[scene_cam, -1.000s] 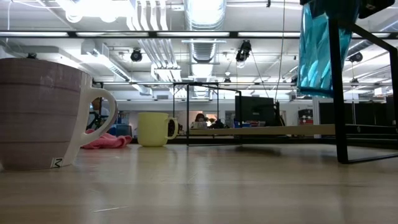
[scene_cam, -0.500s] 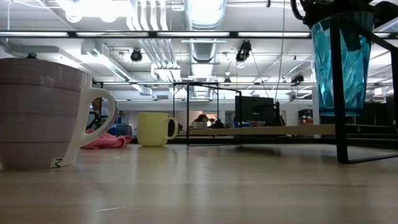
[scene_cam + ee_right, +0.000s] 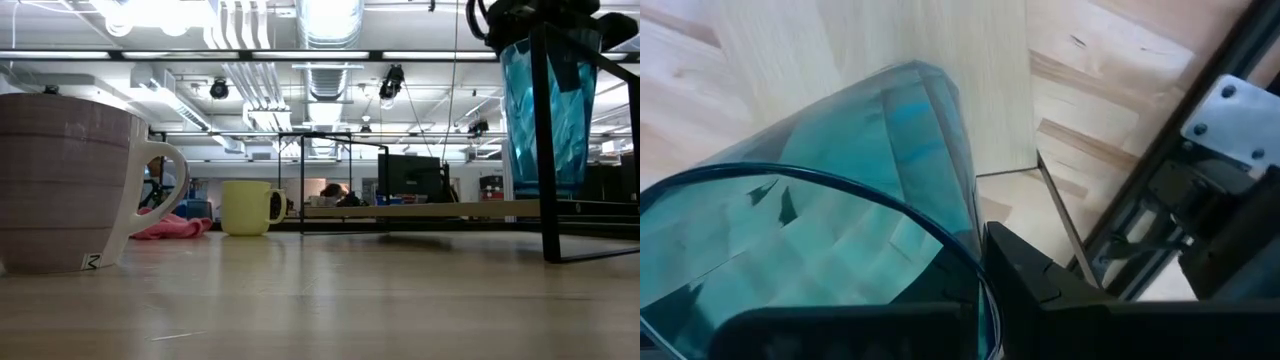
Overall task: Stack small to large cups/mugs on shelf
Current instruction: Put the blue cup on the shelf
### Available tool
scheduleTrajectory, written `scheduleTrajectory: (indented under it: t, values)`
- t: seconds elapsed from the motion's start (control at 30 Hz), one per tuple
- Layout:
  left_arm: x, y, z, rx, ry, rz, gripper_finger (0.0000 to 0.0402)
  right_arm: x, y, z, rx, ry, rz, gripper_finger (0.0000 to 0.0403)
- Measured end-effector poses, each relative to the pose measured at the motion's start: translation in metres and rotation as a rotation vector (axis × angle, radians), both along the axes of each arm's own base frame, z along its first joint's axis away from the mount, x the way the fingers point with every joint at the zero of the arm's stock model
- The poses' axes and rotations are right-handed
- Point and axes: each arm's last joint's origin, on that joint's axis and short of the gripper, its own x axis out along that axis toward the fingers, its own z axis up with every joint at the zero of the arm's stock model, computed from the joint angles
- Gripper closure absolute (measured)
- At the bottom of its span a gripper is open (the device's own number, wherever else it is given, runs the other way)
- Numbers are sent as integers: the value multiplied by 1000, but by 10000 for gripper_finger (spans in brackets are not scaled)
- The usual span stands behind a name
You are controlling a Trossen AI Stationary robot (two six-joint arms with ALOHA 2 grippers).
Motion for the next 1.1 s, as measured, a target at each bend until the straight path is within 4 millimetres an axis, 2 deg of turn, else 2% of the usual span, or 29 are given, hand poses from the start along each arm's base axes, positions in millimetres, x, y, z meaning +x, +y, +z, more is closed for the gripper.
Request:
scheduleTrajectory:
  t: [0.27,0.77,1.1]
  values:
    - [0,0,0,0,0,0,329,6,-1,-3,-3,-63,20,394]
    - [0,0,0,0,0,0,329,25,-1,-16,40,-8,119,393]
    - [0,0,0,0,0,1,329,31,-2,-7,2,-49,126,348]
